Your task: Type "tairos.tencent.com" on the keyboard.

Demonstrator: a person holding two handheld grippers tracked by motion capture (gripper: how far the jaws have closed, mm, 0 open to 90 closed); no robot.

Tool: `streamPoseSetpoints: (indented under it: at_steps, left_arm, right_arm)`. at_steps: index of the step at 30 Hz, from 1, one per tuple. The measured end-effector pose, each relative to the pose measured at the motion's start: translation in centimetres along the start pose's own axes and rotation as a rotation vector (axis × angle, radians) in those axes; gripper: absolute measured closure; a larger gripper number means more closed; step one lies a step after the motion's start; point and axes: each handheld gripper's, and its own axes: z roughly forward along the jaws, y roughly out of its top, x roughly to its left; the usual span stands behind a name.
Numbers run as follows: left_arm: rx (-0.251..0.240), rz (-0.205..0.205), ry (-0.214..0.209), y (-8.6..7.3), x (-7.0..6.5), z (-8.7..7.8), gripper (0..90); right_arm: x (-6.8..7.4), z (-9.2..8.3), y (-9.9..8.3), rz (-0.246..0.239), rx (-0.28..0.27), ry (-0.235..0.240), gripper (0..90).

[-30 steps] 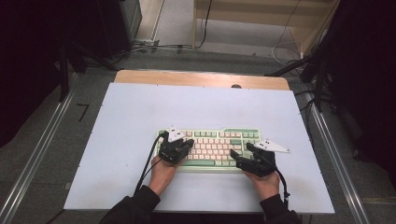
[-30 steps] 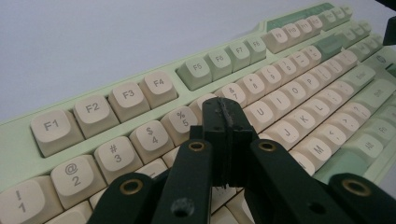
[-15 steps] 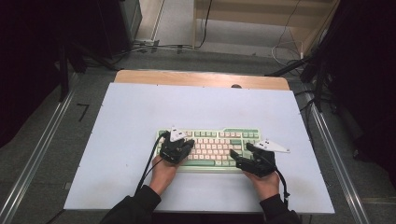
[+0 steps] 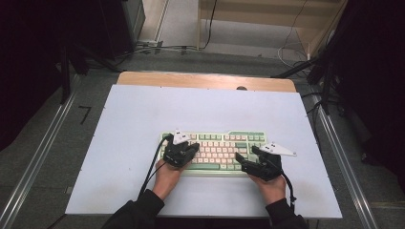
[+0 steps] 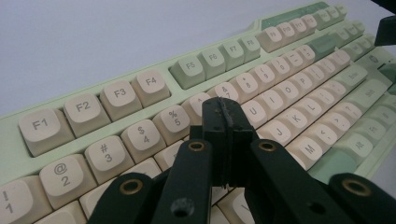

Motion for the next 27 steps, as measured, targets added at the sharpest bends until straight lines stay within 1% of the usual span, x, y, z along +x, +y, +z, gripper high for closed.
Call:
streamPoseSetpoints:
  at_steps: [5, 20, 21, 27]
  left_arm:
    - [-0.021, -0.014, -0.003, 0.2, 0.2, -0.6, 90.0]
    - [-0.035, -0.022, 0.002, 0.2, 0.7, -1.6, 90.0]
    - [-0.039, -0.025, 0.005, 0.2, 0.8, -1.8, 89.1]
    - [-0.069, -0.054, 0.018, 0.0, 1.7, -2.9, 73.3]
  right_arm:
    - [0.0, 0.0, 0.0, 0.0, -0.001, 0.0, 24.7]
    - [0.2, 0.2, 0.2, -0.009, -0.003, 0.01, 24.9]
    - [0.2, 0.2, 0.2, -0.008, -0.003, 0.011, 24.9]
    - [0.5, 0.6, 0.5, -0.019, -0.003, 0.022, 24.9]
